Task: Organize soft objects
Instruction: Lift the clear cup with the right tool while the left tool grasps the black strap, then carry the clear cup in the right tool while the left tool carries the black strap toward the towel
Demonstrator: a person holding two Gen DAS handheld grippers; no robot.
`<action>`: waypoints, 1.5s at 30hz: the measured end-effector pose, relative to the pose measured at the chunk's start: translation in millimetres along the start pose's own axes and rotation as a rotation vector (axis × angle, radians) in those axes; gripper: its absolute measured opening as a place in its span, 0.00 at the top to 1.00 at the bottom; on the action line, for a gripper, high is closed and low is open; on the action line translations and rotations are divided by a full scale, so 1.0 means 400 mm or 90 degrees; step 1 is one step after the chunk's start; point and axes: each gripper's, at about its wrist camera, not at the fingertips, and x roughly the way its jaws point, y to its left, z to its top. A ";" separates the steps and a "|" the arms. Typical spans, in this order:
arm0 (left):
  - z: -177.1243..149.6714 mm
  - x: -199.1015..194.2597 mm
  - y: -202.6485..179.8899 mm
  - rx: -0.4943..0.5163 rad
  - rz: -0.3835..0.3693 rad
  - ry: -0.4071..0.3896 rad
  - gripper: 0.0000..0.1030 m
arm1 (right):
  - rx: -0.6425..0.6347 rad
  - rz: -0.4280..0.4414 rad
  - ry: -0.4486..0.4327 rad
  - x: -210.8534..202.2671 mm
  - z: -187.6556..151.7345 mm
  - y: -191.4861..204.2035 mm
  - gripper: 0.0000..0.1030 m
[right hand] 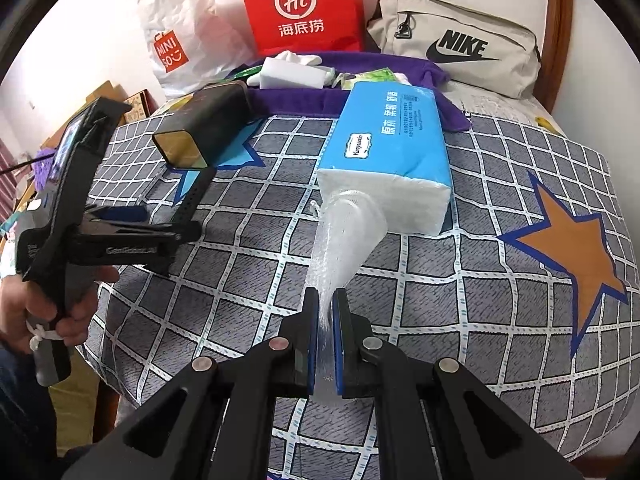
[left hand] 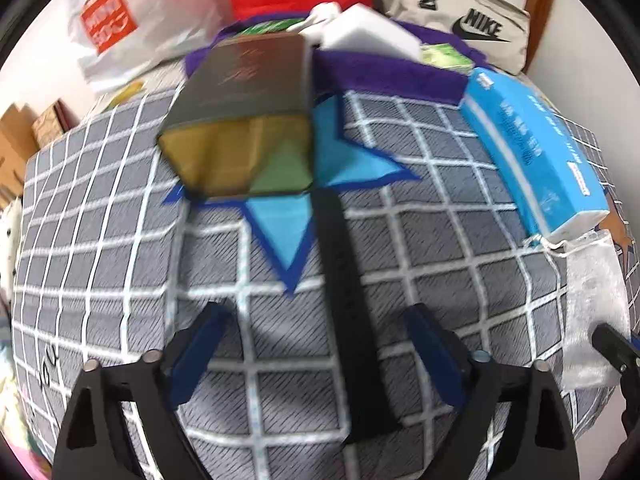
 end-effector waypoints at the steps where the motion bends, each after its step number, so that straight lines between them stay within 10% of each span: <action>1: 0.004 0.000 -0.009 0.015 0.006 -0.007 0.21 | 0.001 0.000 -0.001 0.000 0.001 -0.001 0.93; 7: -0.004 -0.029 -0.018 0.032 -0.024 -0.026 0.80 | 0.010 0.000 0.009 0.014 -0.004 -0.013 0.93; 24: 0.005 -0.032 -0.016 0.020 -0.028 -0.021 0.81 | 0.014 0.023 0.040 0.058 -0.009 -0.011 0.93; 45: 0.019 -0.171 0.058 -0.013 -0.113 -0.079 0.81 | -0.006 0.043 -0.056 -0.087 0.084 0.018 0.97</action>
